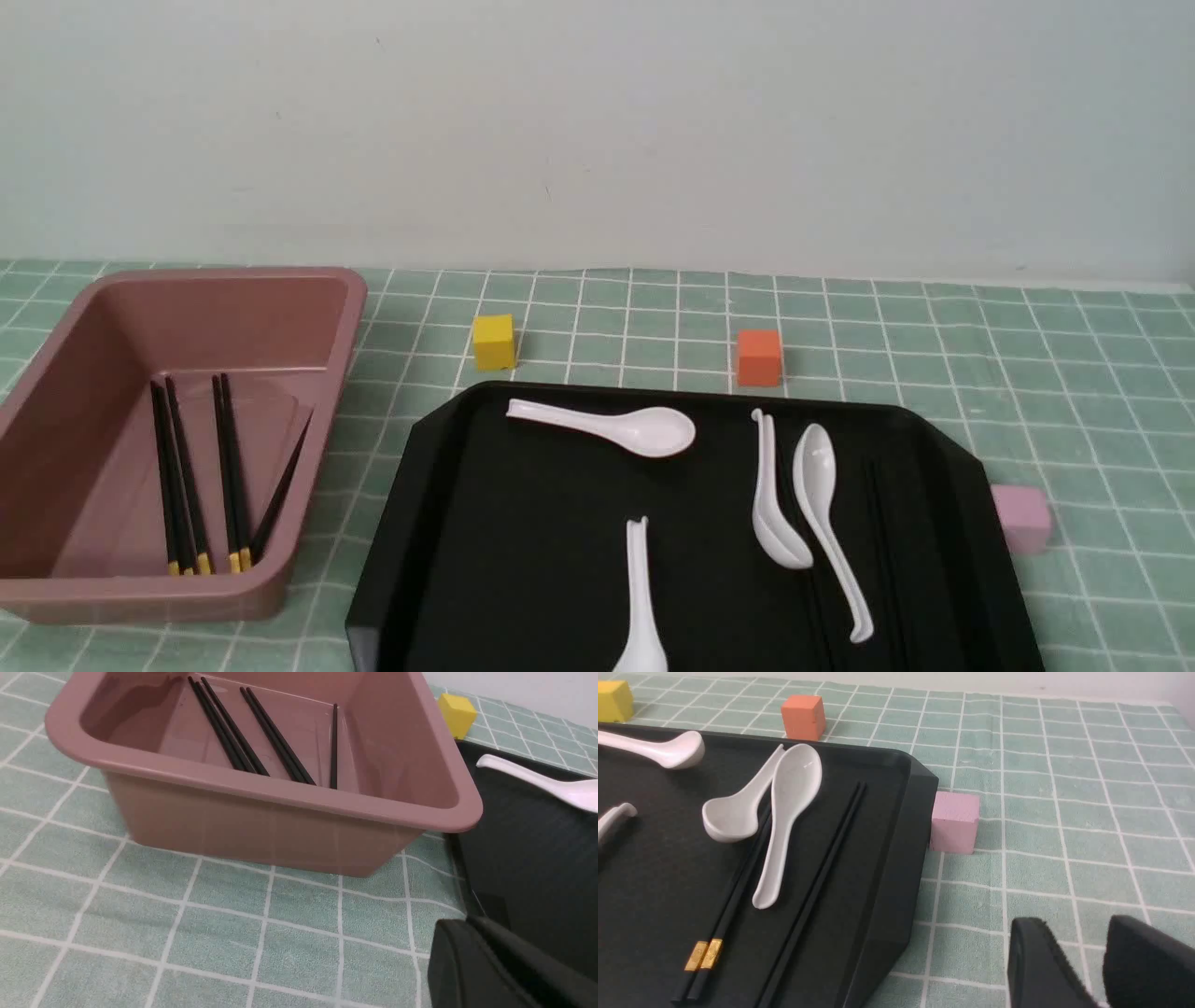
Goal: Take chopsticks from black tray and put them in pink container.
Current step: 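Move the gripper over the chopsticks on the black tray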
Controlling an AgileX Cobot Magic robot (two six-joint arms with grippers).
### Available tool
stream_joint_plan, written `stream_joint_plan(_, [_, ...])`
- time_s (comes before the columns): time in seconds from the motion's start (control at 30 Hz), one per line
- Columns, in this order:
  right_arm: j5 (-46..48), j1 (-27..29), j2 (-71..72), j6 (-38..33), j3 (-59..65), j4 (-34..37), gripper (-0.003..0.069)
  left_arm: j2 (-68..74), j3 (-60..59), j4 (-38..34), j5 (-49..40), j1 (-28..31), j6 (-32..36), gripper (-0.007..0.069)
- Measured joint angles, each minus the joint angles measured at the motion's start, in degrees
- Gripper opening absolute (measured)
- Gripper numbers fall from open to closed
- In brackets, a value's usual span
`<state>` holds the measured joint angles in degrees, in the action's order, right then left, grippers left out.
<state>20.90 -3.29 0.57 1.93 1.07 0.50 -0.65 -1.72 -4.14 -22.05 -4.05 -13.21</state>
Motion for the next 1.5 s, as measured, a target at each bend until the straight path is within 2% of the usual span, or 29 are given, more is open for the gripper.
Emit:
stream_joint_plan(1.17, [0.0,0.0,0.0,0.59,0.0,0.38,0.024,0.0,0.0,0.0,0.0,0.0,0.0,0.0018])
stream_joint_plan(1.27, [-0.65,0.0,0.0,3.83,0.0,6.6,0.024,0.0,0.0,0.0,0.0,0.0,0.0,0.0018])
stream_joint_plan(1.37, [-2.47,0.0,0.0,12.58,0.29,19.52,0.024,0.0,0.0,0.0,0.0,0.0,0.0,0.0018])
stream_joint_plan(1.5, [-5.86,0.0,0.0,18.9,0.34,33.37,0.024,0.0,0.0,0.0,0.0,0.0,0.0,0.0018])
